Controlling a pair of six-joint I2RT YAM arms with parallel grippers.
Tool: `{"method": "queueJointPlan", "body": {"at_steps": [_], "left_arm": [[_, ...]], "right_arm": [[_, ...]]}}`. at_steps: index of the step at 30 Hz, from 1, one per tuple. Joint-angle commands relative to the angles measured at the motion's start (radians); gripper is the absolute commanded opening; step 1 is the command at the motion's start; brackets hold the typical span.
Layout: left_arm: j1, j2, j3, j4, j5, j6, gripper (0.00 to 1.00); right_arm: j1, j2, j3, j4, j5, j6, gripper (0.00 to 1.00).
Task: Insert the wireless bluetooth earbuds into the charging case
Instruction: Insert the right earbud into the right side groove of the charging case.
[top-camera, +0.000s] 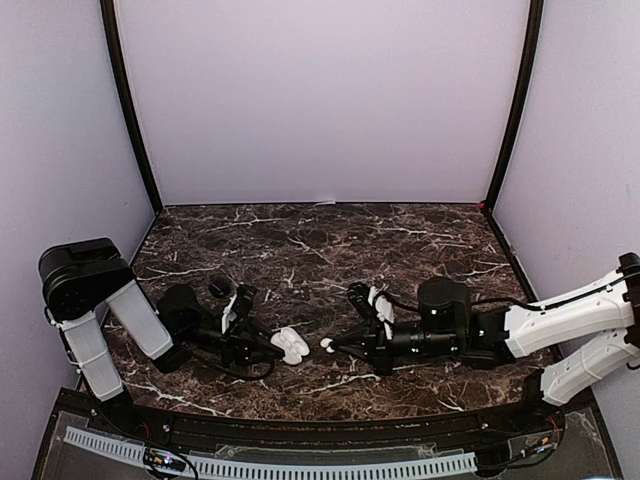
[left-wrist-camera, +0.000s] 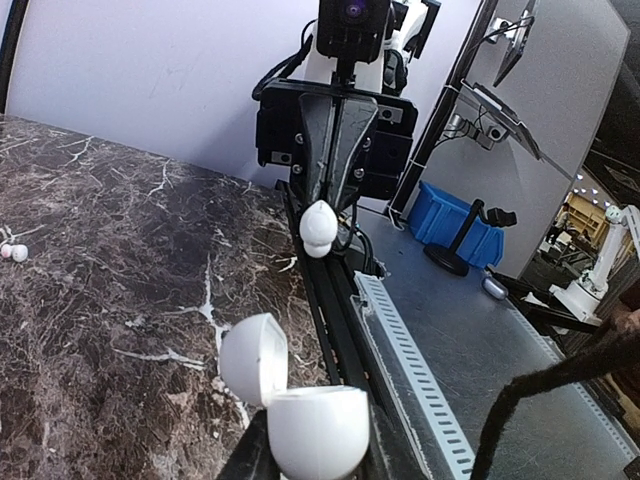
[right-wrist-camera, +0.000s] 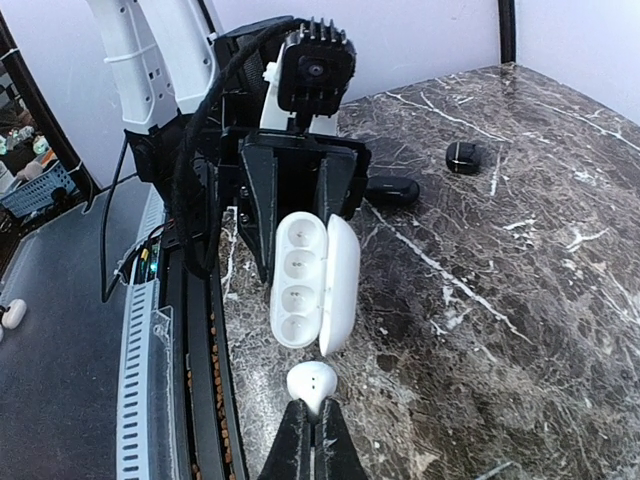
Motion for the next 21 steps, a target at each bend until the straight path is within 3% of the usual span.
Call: {"method": "queueJointPlan", "body": {"at_steps": [1, 10, 21], "left_arm": [[-0.007, -0.005, 0.004, 0.170, 0.022, 0.006, 0.12], [-0.015, -0.020, -0.002, 0.154, 0.014, 0.028, 0.12], [-0.015, -0.041, -0.010, 0.137, 0.009, 0.044, 0.12]], "right_arm": [[0.050, 0.077, 0.075, 0.076, 0.012, -0.015, 0.00], [0.095, 0.213, 0.162, 0.100, 0.079, -0.002, 0.00], [0.096, 0.270, 0.198, 0.070, 0.077, -0.008, 0.00]]}}
